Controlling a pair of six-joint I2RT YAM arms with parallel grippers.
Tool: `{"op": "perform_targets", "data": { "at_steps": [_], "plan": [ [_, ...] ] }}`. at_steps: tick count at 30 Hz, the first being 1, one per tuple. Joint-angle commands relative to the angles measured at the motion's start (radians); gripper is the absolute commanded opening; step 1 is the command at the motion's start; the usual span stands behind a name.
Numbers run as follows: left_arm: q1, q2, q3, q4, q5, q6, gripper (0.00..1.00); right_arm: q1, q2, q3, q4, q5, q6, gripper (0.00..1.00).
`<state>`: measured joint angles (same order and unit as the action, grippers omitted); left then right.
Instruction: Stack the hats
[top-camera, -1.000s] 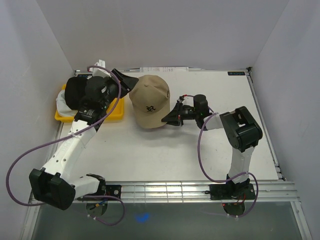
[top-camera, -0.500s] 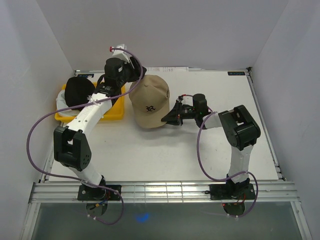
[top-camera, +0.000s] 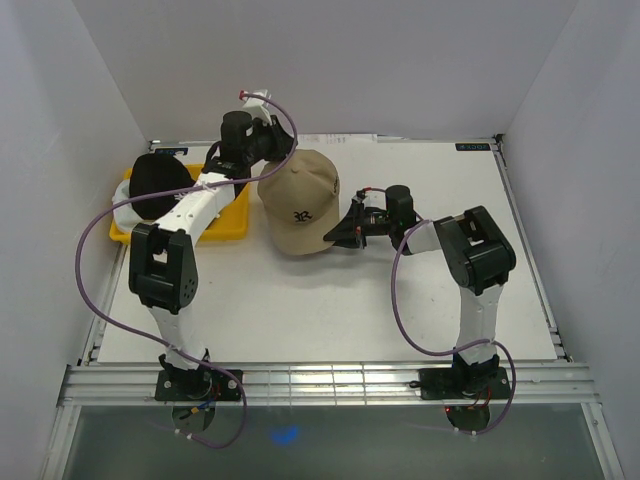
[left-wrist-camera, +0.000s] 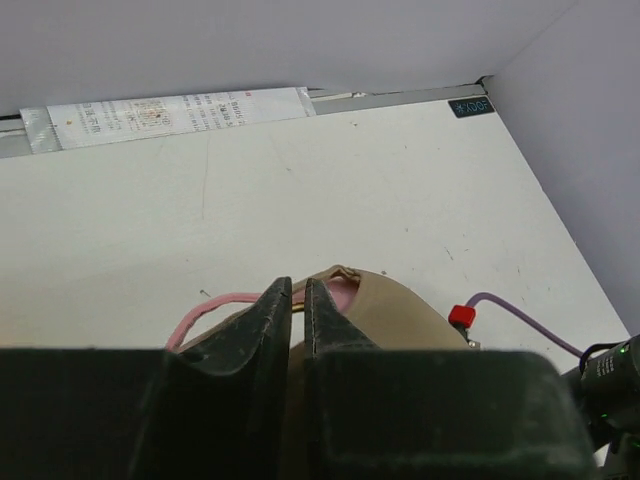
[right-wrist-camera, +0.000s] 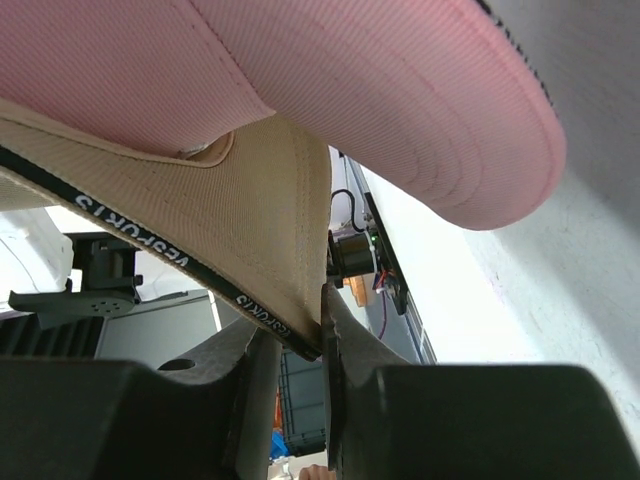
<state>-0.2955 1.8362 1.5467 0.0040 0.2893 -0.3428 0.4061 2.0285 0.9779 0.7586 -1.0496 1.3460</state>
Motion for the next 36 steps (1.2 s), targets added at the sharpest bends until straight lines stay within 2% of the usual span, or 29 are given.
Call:
{"op": "perform_targets", "data": {
  "at_steps": [1, 2, 3, 6, 33, 36],
  "plan": [
    [0.004, 0.023, 0.01, -0.038, 0.054, 0.018, 0.2, -0.016, 0.038, 0.027, -0.042, 0.022, 0.027, 0.08],
    [0.004, 0.029, 0.007, -0.039, 0.056, 0.016, 0.17, -0.018, 0.039, 0.028, -0.041, 0.022, 0.028, 0.08],
    [0.002, 0.041, 0.0, -0.045, 0.053, 0.011, 0.1, -0.021, 0.044, 0.027, -0.039, 0.02, 0.028, 0.08],
    [0.004, 0.055, -0.013, -0.052, 0.047, 0.001, 0.01, -0.023, 0.052, 0.03, -0.038, 0.022, 0.035, 0.08],
    [0.002, 0.127, -0.01, -0.177, -0.01, -0.067, 0.0, -0.03, 0.16, 0.085, -0.14, 0.175, 0.039, 0.08],
    [0.001, 0.13, -0.007, -0.183, -0.013, -0.065, 0.0, -0.03, 0.168, 0.097, -0.183, 0.189, 0.016, 0.12]
  ]
}}
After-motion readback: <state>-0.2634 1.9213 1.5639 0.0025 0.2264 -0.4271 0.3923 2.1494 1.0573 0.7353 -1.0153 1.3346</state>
